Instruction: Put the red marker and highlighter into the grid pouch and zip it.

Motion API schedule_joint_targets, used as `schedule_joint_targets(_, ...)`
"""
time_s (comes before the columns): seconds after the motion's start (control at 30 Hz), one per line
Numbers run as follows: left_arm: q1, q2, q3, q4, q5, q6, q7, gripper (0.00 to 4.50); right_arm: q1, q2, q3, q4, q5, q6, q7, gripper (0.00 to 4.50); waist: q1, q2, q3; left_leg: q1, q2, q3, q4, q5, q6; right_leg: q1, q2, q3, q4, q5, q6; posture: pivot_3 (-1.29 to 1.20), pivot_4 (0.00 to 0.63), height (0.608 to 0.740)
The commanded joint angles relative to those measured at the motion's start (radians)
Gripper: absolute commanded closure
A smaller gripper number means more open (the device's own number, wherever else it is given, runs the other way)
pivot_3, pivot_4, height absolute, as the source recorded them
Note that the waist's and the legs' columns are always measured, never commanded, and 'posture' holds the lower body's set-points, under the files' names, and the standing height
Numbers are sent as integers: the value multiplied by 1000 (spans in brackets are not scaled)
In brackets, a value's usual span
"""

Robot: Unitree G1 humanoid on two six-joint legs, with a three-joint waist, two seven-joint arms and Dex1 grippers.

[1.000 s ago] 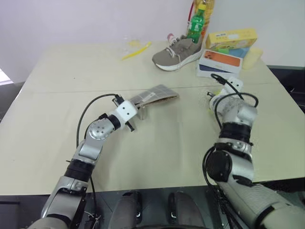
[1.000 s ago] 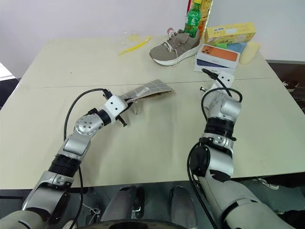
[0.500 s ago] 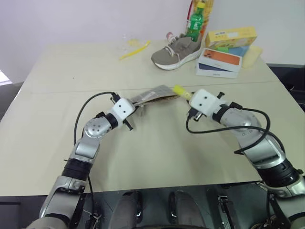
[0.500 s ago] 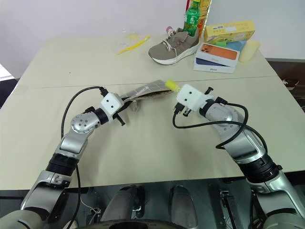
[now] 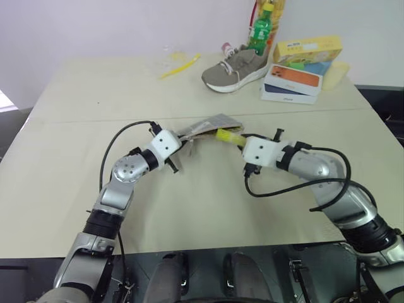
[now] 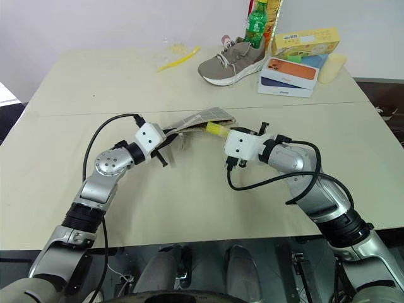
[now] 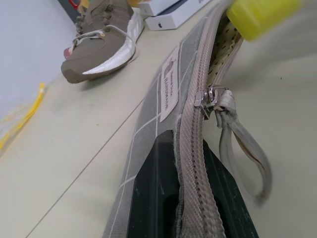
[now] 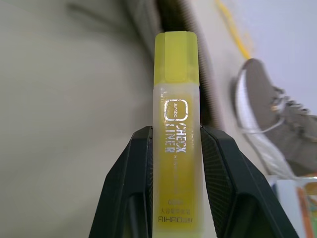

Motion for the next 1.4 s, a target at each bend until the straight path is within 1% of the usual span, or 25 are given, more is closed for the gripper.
schedule_joint_targets(0.03, -12, -4, 4, -48, -18, -24, -8, 4500, -8, 12, -13, -9, -35, -16, 1, 3676, 2, 0, 0, 0, 0, 0, 0, 0, 0, 0, 0, 0, 0, 0, 0, 0, 150, 740)
schedule_joint_targets(0.1, -4, -6, 2, -61, -35, -30, -28, 4500, -16, 23, -18, 1, -49, -11, -4, 3676, 5, 0, 0, 0, 0, 0, 0, 0, 0, 0, 0, 0, 0, 0, 0, 0, 150, 740)
schedule_joint_targets(0.23, 9, 3, -6, -69, -25, -37, -44, 4500, -19, 32, -27, 5, -60, -19, 7, 3676, 8, 0, 0, 0, 0, 0, 0, 0, 0, 0, 0, 0, 0, 0, 0, 0, 150, 740)
schedule_joint_targets(0.47, 15, 11, -5, -64, -14, -44, -48, 4500, -14, 29, -47, -14, -49, -21, 40, 3676, 9, 0, 0, 0, 0, 0, 0, 0, 0, 0, 0, 0, 0, 0, 0, 0, 150, 740)
schedule_joint_targets(0.63, 16, 14, -5, -57, -9, -45, -43, 4500, -6, 29, -75, -56, -9, -10, 86, 3676, 9, 0, 0, 0, 0, 0, 0, 0, 0, 0, 0, 0, 0, 0, 0, 0, 150, 740)
schedule_joint_targets(0.87, 19, 11, -8, -59, -13, -47, -47, 4500, -15, 36, -90, -56, -17, 20, 96, 3676, 9, 0, 0, 0, 0, 0, 1, 0, 0, 0, 0, 0, 0, 0, 0, 0, 150, 740)
schedule_joint_targets(1.17, 40, 11, -13, -101, -48, -55, -91, 4500, -25, 27, -71, -23, -75, 31, 88, 3676, 9, 0, 0, 0, 0, 0, 1, 0, 0, 0, 0, 0, 0, 0, 0, 0, 150, 740)
schedule_joint_targets(1.3, 47, 15, -22, -126, -65, -60, -130, 4500, -39, 5, -23, -21, -158, -2, 99, 3676, 8, 0, 0, 0, 0, 0, 1, 0, -1, 0, 0, 0, 0, 0, 0, 0, 150, 740)
schedule_joint_targets(1.4, 42, 12, -28, -137, -82, -55, -154, 4500, -64, 11, 29, -31, -213, -39, 116, 3676, 8, 0, 0, 0, 0, 0, 1, 0, 0, 0, 0, 0, 0, 0, 0, 0, 150, 740)
